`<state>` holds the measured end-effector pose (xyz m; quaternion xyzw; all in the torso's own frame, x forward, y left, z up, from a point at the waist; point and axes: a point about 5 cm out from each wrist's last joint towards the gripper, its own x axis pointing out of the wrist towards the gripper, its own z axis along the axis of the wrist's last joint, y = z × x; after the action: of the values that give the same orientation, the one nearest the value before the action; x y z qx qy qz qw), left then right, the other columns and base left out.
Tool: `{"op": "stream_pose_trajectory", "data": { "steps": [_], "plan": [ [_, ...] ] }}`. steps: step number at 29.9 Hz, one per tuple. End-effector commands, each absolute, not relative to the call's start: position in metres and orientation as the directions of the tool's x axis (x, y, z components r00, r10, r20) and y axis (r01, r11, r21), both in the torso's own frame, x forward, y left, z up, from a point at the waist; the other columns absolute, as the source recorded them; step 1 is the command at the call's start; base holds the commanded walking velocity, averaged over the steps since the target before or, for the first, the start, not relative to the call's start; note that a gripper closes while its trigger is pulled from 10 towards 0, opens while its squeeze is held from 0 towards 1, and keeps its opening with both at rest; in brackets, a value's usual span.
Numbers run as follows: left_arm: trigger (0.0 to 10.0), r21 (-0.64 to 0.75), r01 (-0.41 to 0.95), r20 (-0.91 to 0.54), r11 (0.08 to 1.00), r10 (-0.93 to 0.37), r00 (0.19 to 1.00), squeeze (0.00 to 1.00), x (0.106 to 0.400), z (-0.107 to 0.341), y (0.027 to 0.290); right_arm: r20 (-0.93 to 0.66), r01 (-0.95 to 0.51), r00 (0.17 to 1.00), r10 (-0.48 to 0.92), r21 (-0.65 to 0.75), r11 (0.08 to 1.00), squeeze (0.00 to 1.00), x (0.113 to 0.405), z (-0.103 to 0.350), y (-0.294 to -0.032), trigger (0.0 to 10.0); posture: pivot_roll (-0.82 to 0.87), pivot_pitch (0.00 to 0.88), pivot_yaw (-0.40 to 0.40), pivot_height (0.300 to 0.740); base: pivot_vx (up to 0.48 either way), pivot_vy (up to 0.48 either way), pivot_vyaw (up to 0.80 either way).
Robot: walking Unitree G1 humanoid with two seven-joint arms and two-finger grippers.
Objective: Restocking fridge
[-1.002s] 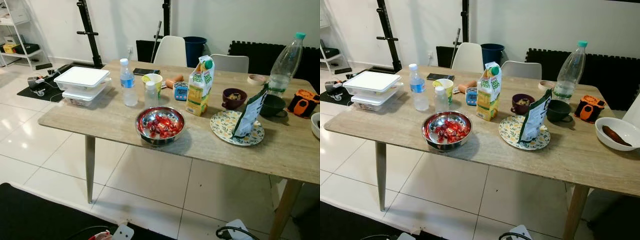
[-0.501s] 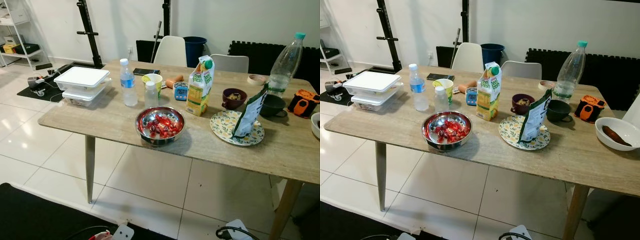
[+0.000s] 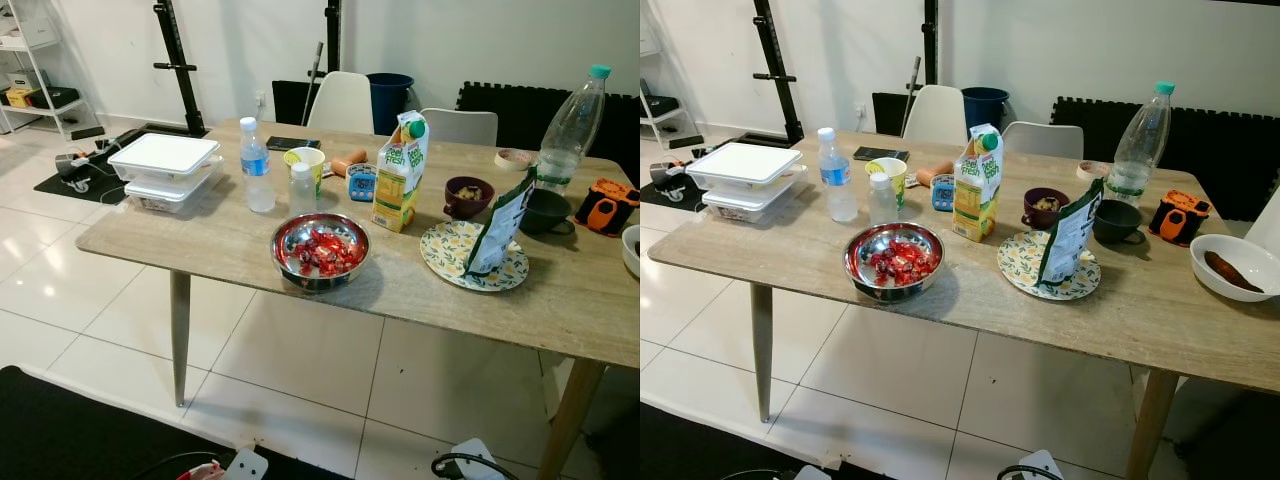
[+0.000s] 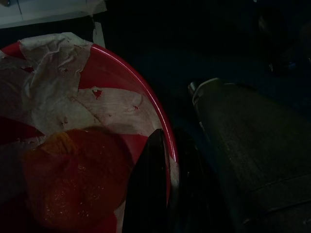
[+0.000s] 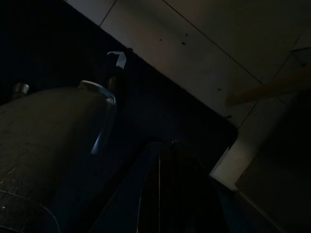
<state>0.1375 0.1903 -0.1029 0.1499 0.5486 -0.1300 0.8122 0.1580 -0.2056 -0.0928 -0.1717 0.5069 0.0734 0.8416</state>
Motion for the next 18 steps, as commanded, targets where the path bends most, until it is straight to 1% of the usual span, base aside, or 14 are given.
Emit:
{"op": "stream_pose_trajectory", "data": {
  "steps": [1,18],
  "plan": [
    [10.0,0.094,0.385,-0.936,0.918,-0.051,0.349,0.0,0.133,-0.1048,0.1877,-0.885,-0.304,0.462,-0.058,-0.219,0.927,0.0,0.1556,-0.0936,-0.2082,10.0,-0.07,0.0,-0.008,0.74,0.0,0.0,0.0],
    [10.0,0.095,0.383,-0.935,0.919,-0.05,0.351,0.0,0.1334,-0.1046,0.188,-0.884,-0.302,0.463,-0.057,-0.218,0.928,0.0,0.1563,-0.0934,-0.2073,10.0,-0.07,0.0,-0.007,0.74,0.0,0.0,0.0]
  ]
}}
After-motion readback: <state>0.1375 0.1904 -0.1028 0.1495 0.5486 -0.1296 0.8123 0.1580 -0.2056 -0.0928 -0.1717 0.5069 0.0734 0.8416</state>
